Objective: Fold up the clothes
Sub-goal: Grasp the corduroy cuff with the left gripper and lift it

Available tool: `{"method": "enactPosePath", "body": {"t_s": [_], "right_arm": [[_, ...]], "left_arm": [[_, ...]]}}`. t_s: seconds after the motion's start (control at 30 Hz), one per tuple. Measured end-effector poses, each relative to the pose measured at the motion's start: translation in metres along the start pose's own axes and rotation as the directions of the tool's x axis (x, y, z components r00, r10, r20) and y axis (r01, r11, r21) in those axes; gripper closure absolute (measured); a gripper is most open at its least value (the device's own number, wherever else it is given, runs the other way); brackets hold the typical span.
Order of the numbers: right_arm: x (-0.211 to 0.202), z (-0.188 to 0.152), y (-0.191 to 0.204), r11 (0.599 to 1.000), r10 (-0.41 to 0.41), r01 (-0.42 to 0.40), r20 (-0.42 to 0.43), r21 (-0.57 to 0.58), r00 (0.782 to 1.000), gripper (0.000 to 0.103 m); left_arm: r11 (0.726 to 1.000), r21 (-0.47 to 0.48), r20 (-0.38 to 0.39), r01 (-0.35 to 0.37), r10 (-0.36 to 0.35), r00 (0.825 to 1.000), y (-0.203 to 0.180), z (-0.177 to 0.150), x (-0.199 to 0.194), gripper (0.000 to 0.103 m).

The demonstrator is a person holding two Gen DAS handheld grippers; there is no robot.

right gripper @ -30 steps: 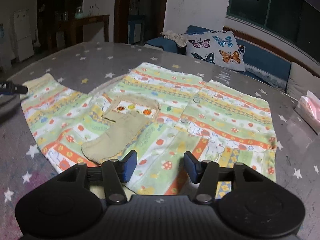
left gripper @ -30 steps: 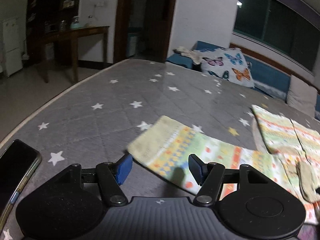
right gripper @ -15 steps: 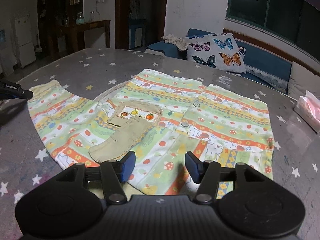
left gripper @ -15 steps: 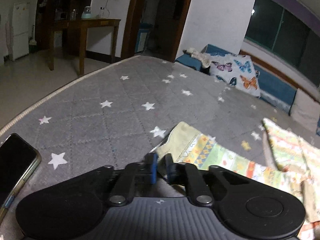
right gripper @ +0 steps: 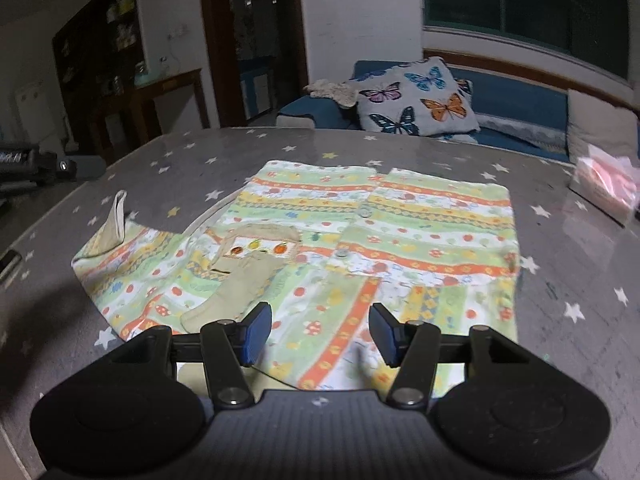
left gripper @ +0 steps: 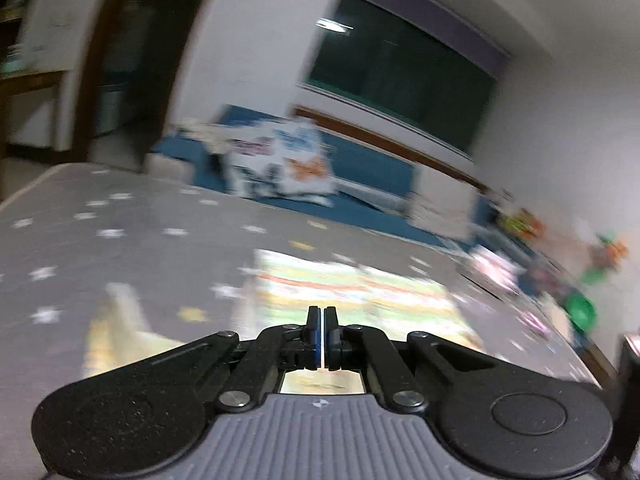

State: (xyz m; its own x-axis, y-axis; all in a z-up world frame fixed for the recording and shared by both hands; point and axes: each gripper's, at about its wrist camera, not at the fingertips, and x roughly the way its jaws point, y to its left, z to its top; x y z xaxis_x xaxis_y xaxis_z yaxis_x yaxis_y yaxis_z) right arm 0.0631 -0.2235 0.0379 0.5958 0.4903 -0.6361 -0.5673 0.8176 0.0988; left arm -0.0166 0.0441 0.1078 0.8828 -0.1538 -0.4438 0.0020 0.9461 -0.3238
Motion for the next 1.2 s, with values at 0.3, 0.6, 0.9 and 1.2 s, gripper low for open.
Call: {"method": "enactPosePath", "body": {"t_s": [0.3,0.6,0.9,1.2], "right_arm": [[-0.011,-0.003,-0.012,1.0,-0.015,0.015,0.011,0.019,1.0,0.048],[0.005,-0.001,0.008,1.0,0.018,-0.018,-0.009,-0.009,1.0,0.048],[0.013,0.003,0.026,0.999,0.027,-0.028,-0.025,-0.036,0.999,0.048],[0.013,0.003,0.023,1.0,0.014,-0.015,-0.028,-0.019,1.0,0.048]], "left_arm": [[0.983,0.137,-0.04,-0.125,0.132,0.99,-0.015,-0.038,0.006,0.1],[0.874,0.212,0.037,-0.438,0.441,0.897,0.045,-0.054,0.004,0.057],[0.884,0.211,-0.024,-0.416,0.43,0.902,0.081,-0.052,0.028,0.057],[0.925,0.091,-0.06,-0.369,0.375,0.925,0.1,-0.042,0.025,0.094]]}}
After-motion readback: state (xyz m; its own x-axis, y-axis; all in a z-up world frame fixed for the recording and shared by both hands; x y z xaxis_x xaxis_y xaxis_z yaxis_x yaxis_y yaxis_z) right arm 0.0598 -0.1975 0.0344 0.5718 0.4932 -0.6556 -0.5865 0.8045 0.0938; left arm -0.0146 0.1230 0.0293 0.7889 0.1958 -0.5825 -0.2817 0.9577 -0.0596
